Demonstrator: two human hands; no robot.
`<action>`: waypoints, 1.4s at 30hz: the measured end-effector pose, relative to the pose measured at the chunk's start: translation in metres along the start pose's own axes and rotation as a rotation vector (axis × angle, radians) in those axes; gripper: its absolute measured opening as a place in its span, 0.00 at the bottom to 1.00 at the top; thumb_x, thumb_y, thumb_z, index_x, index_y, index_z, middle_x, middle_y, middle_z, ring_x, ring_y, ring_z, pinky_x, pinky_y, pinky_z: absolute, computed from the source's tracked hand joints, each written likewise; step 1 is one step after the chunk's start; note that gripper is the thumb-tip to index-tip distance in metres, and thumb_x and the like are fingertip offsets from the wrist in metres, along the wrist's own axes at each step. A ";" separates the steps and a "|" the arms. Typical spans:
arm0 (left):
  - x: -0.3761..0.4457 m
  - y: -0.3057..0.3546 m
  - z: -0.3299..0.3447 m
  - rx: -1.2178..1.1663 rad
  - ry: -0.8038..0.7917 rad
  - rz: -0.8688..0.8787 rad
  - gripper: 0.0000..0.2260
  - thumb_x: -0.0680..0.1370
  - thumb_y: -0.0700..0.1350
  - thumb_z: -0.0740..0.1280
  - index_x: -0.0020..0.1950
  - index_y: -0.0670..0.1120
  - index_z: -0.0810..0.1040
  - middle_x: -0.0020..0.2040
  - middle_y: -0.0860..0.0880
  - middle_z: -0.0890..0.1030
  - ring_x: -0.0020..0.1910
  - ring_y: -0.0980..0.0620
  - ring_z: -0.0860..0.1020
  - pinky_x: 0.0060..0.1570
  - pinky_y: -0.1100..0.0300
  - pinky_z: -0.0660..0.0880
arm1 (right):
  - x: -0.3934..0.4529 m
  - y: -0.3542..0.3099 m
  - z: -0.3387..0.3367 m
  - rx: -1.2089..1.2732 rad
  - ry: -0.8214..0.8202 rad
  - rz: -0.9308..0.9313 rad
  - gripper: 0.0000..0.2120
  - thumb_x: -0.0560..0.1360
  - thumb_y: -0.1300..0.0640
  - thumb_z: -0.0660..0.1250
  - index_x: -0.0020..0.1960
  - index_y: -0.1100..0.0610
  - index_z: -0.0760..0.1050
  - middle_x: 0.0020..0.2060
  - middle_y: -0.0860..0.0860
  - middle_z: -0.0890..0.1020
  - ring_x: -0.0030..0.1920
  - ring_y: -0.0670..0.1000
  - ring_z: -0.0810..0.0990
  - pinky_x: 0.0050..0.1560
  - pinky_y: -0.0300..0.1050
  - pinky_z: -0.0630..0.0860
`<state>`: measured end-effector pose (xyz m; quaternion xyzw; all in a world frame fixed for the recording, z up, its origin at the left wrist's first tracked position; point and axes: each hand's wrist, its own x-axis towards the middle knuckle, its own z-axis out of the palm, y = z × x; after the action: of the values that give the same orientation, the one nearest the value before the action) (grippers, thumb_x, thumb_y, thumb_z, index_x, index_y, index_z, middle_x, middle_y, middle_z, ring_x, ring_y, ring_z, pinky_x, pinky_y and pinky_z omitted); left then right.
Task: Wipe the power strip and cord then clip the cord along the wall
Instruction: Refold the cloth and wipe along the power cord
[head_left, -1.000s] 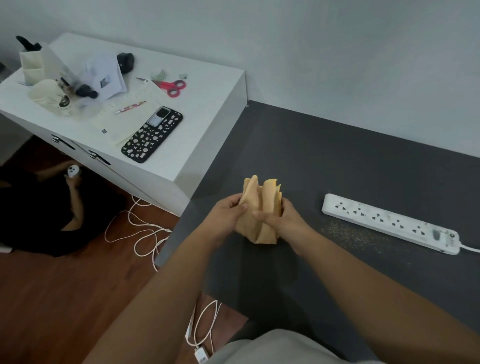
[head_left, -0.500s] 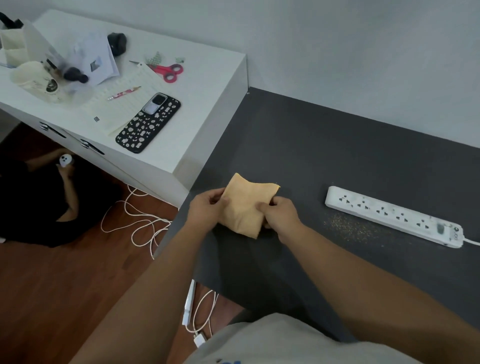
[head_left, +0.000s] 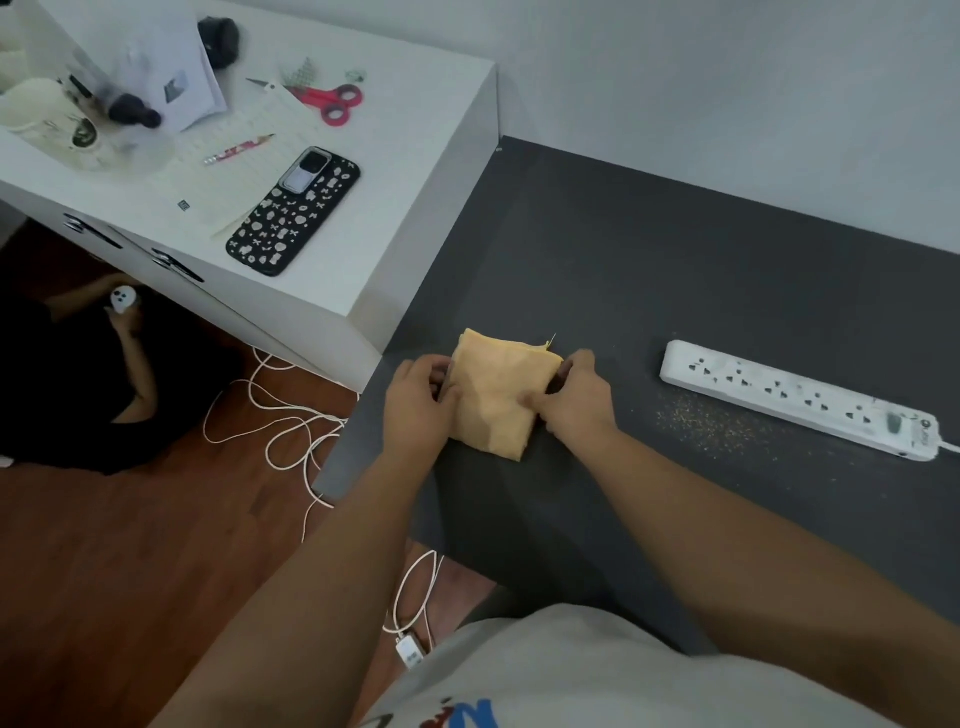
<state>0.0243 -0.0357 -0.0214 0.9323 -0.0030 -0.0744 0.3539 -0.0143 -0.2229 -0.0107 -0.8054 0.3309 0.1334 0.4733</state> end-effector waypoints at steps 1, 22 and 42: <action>0.000 0.005 0.000 0.000 -0.001 0.017 0.13 0.73 0.41 0.71 0.56 0.50 0.78 0.49 0.52 0.76 0.43 0.57 0.75 0.45 0.68 0.73 | -0.001 0.001 -0.001 0.012 0.001 -0.011 0.23 0.65 0.50 0.76 0.47 0.52 0.63 0.41 0.51 0.79 0.40 0.55 0.82 0.41 0.53 0.81; -0.008 0.191 0.117 0.056 -0.425 0.529 0.13 0.73 0.46 0.72 0.57 0.53 0.78 0.51 0.54 0.79 0.50 0.57 0.77 0.54 0.61 0.75 | -0.041 0.116 -0.195 0.304 0.334 0.110 0.03 0.71 0.52 0.71 0.42 0.51 0.80 0.36 0.50 0.83 0.34 0.48 0.80 0.43 0.47 0.81; 0.006 0.042 0.033 0.216 -0.096 -0.354 0.27 0.73 0.56 0.69 0.66 0.43 0.70 0.62 0.39 0.75 0.62 0.36 0.72 0.60 0.43 0.70 | -0.032 0.051 -0.054 0.432 -0.301 0.216 0.29 0.72 0.55 0.72 0.69 0.61 0.67 0.48 0.57 0.83 0.45 0.52 0.82 0.50 0.47 0.80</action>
<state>0.0276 -0.0893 -0.0195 0.9462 0.1358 -0.1790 0.2329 -0.0771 -0.2723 -0.0001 -0.6173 0.3614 0.2273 0.6608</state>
